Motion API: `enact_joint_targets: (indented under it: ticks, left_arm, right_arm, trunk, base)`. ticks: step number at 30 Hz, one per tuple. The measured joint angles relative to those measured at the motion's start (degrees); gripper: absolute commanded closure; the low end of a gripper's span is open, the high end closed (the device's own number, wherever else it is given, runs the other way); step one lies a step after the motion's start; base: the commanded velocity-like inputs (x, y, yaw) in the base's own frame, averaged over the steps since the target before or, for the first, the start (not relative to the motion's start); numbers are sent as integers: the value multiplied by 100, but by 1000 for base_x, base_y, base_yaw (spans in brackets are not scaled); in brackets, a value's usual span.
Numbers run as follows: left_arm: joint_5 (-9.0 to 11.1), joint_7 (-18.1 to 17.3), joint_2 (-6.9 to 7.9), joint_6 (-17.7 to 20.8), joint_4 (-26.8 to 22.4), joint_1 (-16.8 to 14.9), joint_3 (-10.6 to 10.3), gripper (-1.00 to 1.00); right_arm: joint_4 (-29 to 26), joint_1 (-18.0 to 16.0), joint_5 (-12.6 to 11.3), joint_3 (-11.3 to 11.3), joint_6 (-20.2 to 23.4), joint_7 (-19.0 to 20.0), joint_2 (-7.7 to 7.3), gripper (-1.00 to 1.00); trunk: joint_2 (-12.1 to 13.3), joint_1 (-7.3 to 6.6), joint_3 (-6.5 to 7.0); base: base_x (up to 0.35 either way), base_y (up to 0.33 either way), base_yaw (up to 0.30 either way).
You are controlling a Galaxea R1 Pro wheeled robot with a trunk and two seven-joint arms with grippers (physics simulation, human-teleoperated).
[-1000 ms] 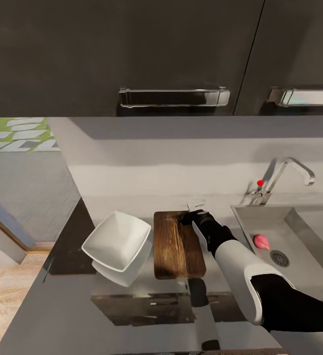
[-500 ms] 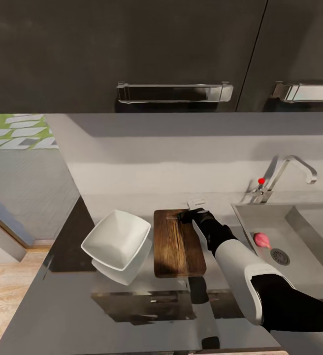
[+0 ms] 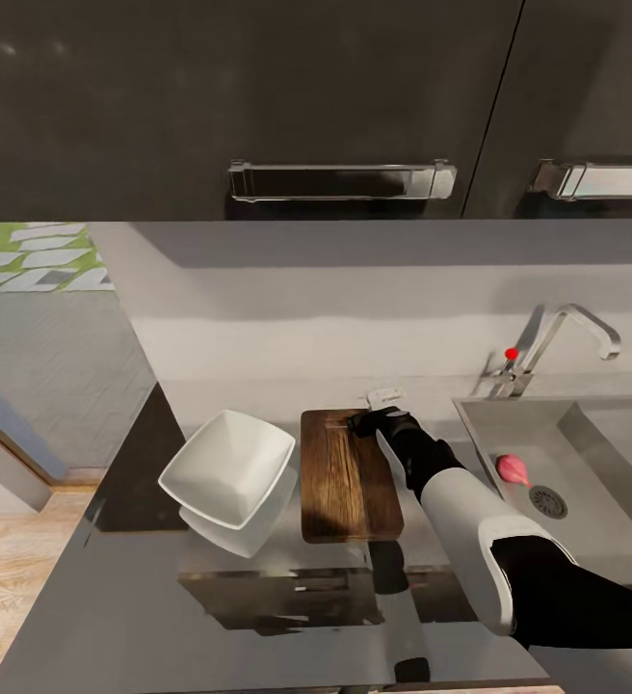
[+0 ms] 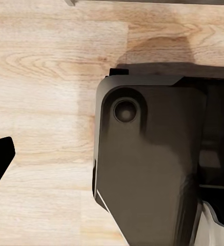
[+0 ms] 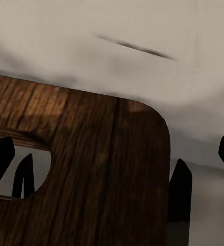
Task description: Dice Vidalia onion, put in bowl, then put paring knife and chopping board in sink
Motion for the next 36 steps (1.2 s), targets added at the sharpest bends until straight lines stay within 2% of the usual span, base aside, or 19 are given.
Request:
enact_joint_targets:
  ticks: [4, 5, 7, 9, 31, 36]
  left_arm:
    - [-2, 0, 0, 0, 0, 0, 2, -100]
    - [0, 0, 0, 0, 0, 0, 3, -100]
    - [1, 0, 0, 0, 0, 0, 3, -100]
    - [-1, 0, 0, 0, -1, 1, 2, -100]
    - [-2, 0, 0, 0, -1, 1, 1, -100]
    - [-1, 0, 0, 0, -1, 0, 0, -100]
  right_arm:
    - [0, 0, 2, 0, 0, 1, 0, -100]
    - [0, 0, 2, -1, 0, 2, 0, 100]
    - [11, 0, -33, -2, -1, 12, 0, 100]
    - [27, -1, 62, 2, 3, -3, -1, 100]
    - [31, -1, 54, -12, 1, -3, -1, 100]
    - [99, 3, 27, 7, 1, -15, 0, 100]
  trunk:
    - [0, 0, 0]
    - [0, 0, 0]
    - [0, 0, 0]
    - [0, 0, 0]
    - [0, 0, 1]
    - [2, 1, 45]
  base:
    - [0, 0, 0]
    - [0, 0, 0]
    - [0, 0, 0]
    - [0, 0, 0]
    - [0, 0, 0]
    - [0, 0, 0]
